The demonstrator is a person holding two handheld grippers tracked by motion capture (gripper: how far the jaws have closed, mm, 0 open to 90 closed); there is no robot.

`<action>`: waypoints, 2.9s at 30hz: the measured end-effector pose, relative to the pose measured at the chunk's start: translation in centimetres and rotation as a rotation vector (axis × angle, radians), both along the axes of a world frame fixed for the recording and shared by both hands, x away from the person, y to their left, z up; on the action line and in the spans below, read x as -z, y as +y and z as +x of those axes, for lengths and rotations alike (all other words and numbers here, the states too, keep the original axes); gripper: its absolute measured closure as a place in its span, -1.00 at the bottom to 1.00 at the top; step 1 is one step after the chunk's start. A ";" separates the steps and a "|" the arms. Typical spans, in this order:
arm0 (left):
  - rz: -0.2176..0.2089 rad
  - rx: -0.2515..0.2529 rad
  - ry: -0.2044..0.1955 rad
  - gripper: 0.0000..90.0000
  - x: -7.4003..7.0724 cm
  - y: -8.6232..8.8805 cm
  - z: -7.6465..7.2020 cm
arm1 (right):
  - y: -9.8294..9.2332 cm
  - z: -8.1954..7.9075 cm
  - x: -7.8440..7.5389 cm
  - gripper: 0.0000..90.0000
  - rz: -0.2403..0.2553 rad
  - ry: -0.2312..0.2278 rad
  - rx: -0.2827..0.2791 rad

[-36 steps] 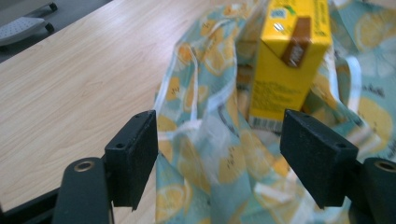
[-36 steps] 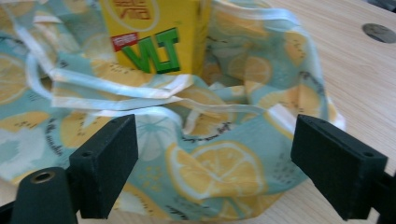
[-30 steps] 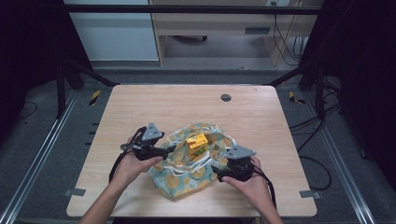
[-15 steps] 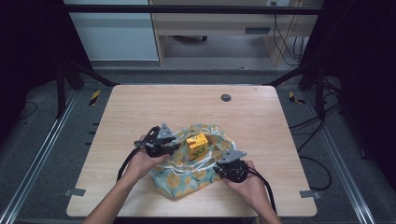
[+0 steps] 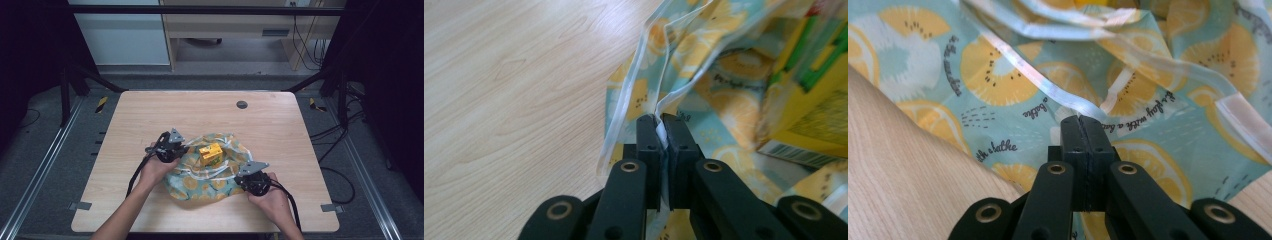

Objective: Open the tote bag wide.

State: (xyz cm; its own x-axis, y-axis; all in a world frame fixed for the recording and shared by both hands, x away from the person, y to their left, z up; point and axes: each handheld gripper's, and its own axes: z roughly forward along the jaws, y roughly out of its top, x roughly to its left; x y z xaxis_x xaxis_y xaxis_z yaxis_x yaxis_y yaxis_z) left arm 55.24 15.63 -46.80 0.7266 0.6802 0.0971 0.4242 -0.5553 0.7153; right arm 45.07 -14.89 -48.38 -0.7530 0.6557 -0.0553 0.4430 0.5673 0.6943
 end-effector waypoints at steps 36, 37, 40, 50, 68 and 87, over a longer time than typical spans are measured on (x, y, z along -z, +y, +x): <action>-0.003 -0.019 0.020 0.97 2.0 1.7 0.3 | -2.7 0.5 1.0 1.00 0.003 0.046 0.074; -0.004 -0.020 0.023 0.97 2.1 1.7 0.2 | -2.7 0.5 1.0 1.00 0.003 0.046 0.075; -0.009 -0.025 0.026 0.87 2.0 1.8 0.0 | -2.8 0.6 1.0 0.96 0.014 0.044 0.079; -0.074 -0.041 -0.058 0.03 -1.0 2.3 -1.3 | -3.5 -0.2 -1.3 0.23 0.153 -0.102 0.110; -0.142 -0.107 -0.141 -0.63 -3.5 6.0 -4.8 | -6.5 0.3 -3.0 -0.76 0.190 -0.267 0.392; -0.136 -0.162 -0.116 -0.88 -2.8 12.5 -8.1 | -11.3 1.0 -1.8 -0.85 0.204 -0.251 0.580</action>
